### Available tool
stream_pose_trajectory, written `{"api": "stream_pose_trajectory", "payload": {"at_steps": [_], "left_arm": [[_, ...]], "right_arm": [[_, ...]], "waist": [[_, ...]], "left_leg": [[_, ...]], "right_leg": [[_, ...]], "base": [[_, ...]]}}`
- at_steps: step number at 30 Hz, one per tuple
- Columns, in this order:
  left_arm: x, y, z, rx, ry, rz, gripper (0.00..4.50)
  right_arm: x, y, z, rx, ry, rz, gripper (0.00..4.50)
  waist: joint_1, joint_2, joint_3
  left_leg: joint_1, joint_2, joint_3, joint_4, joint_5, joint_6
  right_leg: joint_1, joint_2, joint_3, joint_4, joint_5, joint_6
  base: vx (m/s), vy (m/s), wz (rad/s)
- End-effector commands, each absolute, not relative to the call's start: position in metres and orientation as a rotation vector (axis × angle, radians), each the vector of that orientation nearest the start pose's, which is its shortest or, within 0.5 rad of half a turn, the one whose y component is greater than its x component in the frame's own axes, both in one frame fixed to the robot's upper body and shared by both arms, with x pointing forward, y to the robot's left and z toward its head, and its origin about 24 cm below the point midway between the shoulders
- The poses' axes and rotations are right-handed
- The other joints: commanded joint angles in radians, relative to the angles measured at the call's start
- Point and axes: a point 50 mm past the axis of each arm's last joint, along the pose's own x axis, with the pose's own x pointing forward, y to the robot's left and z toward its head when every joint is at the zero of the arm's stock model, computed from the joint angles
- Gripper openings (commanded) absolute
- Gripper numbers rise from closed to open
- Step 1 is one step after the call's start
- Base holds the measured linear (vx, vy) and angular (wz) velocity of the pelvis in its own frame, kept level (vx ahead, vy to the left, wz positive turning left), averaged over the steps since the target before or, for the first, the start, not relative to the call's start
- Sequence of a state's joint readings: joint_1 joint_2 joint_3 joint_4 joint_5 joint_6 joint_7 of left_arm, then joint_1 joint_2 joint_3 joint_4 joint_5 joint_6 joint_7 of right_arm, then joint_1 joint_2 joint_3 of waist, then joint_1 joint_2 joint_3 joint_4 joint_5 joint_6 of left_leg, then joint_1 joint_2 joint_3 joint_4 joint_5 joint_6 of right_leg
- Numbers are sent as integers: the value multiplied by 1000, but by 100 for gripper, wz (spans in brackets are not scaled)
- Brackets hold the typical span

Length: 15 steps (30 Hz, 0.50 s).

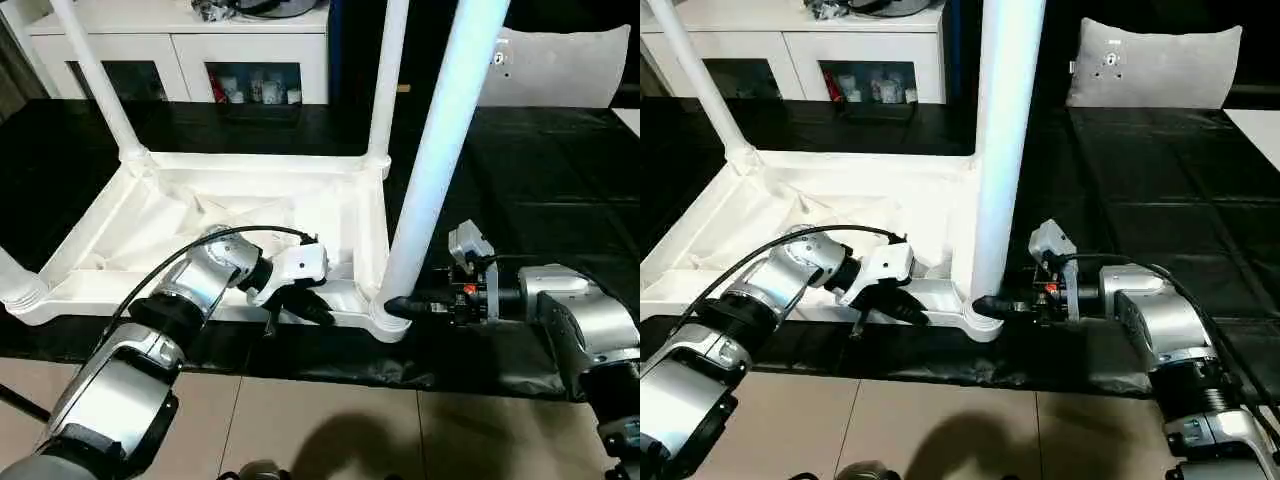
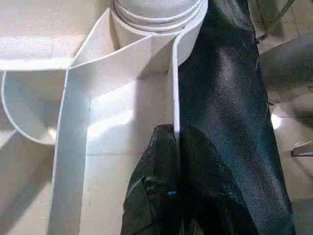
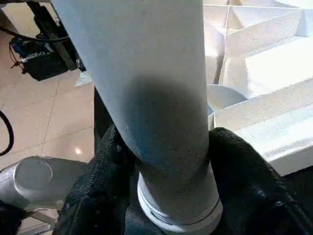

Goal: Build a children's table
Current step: Rotate leg to tighten

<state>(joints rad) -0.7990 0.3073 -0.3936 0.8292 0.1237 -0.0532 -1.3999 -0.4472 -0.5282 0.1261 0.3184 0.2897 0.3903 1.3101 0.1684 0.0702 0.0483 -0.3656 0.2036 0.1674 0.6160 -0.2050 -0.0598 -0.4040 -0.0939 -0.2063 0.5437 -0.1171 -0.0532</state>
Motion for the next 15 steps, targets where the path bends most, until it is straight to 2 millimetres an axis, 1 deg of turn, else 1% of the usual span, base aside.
{"api": "stream_pose_trajectory", "payload": {"at_steps": [1, 2, 3, 4, 6, 7, 8, 9, 10, 11, 12, 13, 14, 15], "left_arm": [[329, 99, 72, 614, 489, -1651, 0], [330, 99, 72, 609, 489, -1648, 0], [330, 99, 73, 582, 489, -1631, 0], [332, 97, 73, 555, 486, -1603, 0], [335, 95, 73, 517, 487, -1545, 0], [337, 94, 73, 502, 492, -1511, 0], [339, 93, 72, 491, 497, -1475, 0], [343, 90, 70, 469, 506, -1398, 0], [345, 89, 69, 459, 511, -1359, 0], [349, 86, 69, 432, 510, -1288, 0], [352, 84, 68, 413, 509, -1236, 0], [354, 82, 69, 392, 508, -1195, 0], [354, 82, 69, 392, 508, -1195, 0], [358, 76, 70, 345, 504, -1117, 0]], "right_arm": [[291, -181, 82, -29, 414, 1317, 213], [291, -180, 82, -25, 412, 1318, 208], [290, -178, 82, -6, 398, 1317, 205], [291, -175, 83, 19, 378, 1294, 202], [294, -170, 83, 59, 352, 1234, 198], [297, -167, 83, 76, 346, 1198, 197], [299, -163, 82, 81, 347, 1164, 197], [304, -157, 78, 72, 359, 1086, 196], [306, -153, 75, 64, 367, 1043, 196], [312, -149, 72, 63, 381, 963, 196], [316, -145, 70, 63, 392, 905, 196], [320, -142, 68, 70, 399, 847, 196], [320, -142, 68, 70, 399, 847, 196], [330, -137, 66, 81, 405, 716, 196]], "waist": [[-7, -16, -89], [-7, -16, -89], [-7, -20, -89], [-6, -18, -89], [-7, -19, -87], [-12, -19, -86], [-18, -18, -83], [-22, -19, -82], [-30, -18, -79], [-39, -20, -79], [-44, -20, -79], [-57, -19, -79], [-71, -20, -79], [-74, -18, -80]], "left_leg": [[12, 41, -10, -64, -116, 85], [11, 41, -10, -64, -113, 85], [12, 41, -10, -64, -111, 86], [12, 42, -10, -64, -108, 87], [11, 42, -10, -65, -113, 82], [12, 39, -10, -65, -119, 73], [13, 35, -10, -65, -128, 60], [14, 32, -9, -65, -135, 57], [17, 27, -7, -63, -145, 49], [14, 23, -8, -62, -156, 46], [12, 22, -8, -62, -154, 44], [13, 22, -11, -61, -164, 38], [11, 18, -12, -59, -176, 40], [13, 17, -11, -59, -173, 43]], "right_leg": [[65, -76, 65, -64, -392, -19], [66, -75, 65, -63, -388, -19], [65, -75, 66, -63, -388, -19], [65, -76, 66, -62, -387, -22], [65, -78, 65, -65, -398, -19], [64, -76, 62, -69, -415, -15], [63, -76, 58, -74, -440, -6], [64, -74, 56, -79, -457, 3], [60, -71, 50, -87, -487, 17], [64, -70, 44, -92, -507, 35], [66, -69, 43, -93, -511, 45], [66, -68, 37, -98, -518, 55], [68, -67, 31, -103, -526, 69], [67, -66, 33, -103, -523, 72]], "base": [[0, 0, 0], [0, 0, 0], [0, 0, 0], [0, 0, 0], [0, 0, 0], [0, 0, 0], [0, 0, 0], [0, 0, 0], [0, 0, 0], [0, 0, 0], [0, 0, 0], [0, 0, 0], [0, 0, 0], [0, 0, 0]]}}
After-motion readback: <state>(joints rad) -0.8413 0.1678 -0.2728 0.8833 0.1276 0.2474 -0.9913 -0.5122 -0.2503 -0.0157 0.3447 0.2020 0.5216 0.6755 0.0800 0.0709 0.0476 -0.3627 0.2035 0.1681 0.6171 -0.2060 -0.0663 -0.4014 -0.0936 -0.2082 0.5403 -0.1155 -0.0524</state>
